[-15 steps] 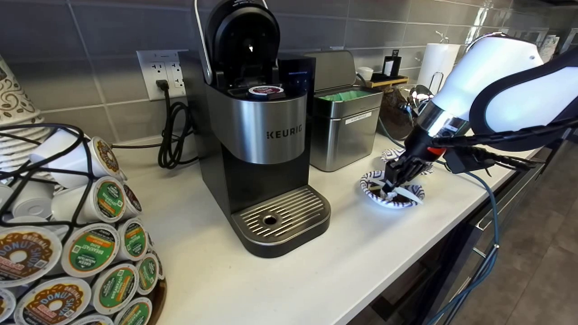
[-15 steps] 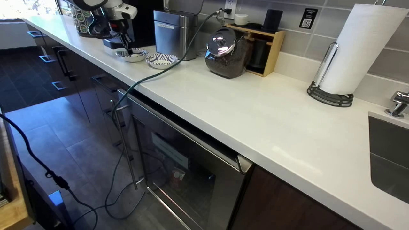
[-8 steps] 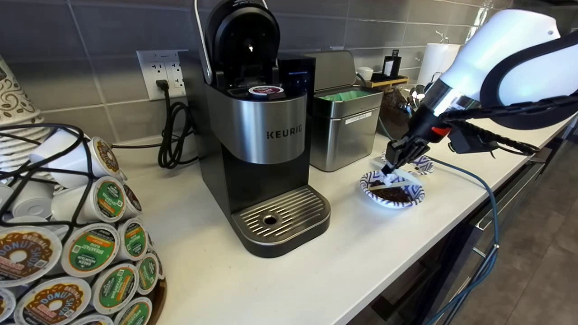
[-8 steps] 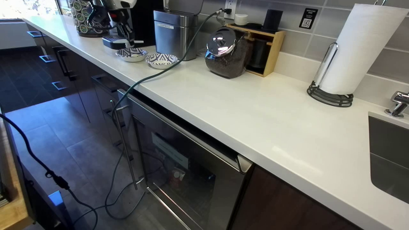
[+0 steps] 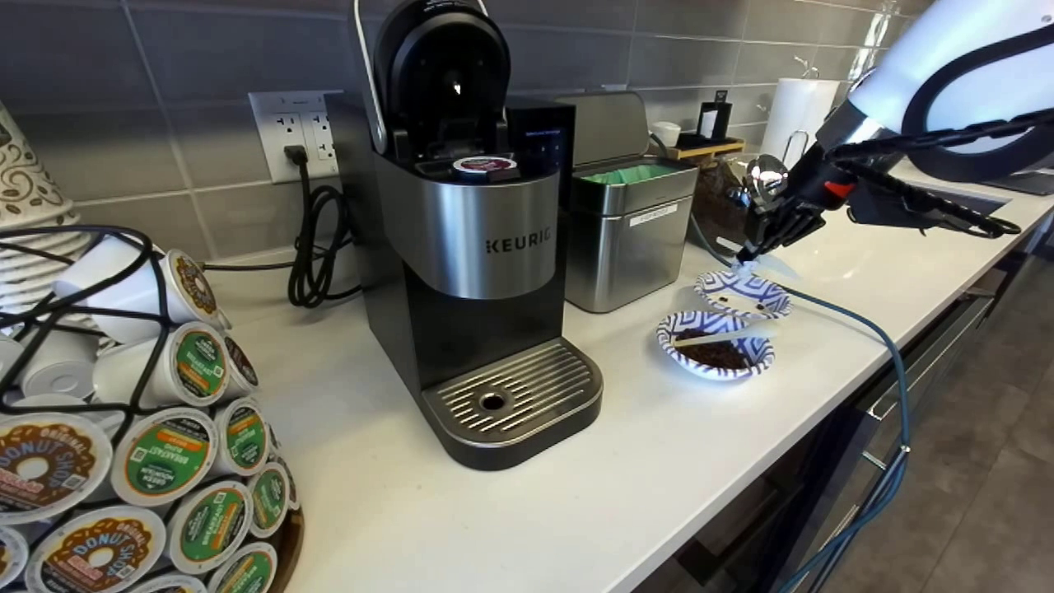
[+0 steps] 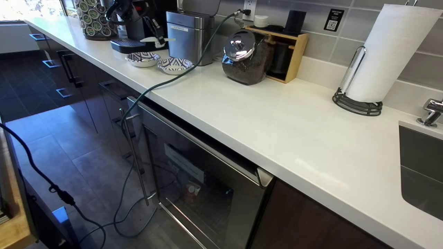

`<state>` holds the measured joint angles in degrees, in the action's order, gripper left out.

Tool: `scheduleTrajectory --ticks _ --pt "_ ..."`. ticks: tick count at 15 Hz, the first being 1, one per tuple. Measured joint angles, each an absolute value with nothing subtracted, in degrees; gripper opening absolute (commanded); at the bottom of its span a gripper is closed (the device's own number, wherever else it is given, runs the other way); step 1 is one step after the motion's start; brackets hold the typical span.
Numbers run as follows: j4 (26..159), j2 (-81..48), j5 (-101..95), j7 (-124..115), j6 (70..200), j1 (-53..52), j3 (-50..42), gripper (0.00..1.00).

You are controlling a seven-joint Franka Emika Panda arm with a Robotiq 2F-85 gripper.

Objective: Remove the plastic knife from the left plate and put it in the plate on the right

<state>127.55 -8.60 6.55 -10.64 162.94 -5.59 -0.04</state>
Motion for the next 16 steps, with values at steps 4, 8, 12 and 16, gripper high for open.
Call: scheduleTrajectory --ticks 4,8,12,16 --pt "127.42 -9.42 6.54 -10.18 162.98 -2.81 -1.15 0.02" --pt "127.3 -11.41 6.54 -10.19 163.19 -2.22 -1.47 0.02" --pt "126.67 -13.58 6.55 -10.24 163.49 -2.04 -1.53 0.48" --pt "125.68 -14.9 6.55 -10.32 164.14 -2.04 -1.67 0.79"
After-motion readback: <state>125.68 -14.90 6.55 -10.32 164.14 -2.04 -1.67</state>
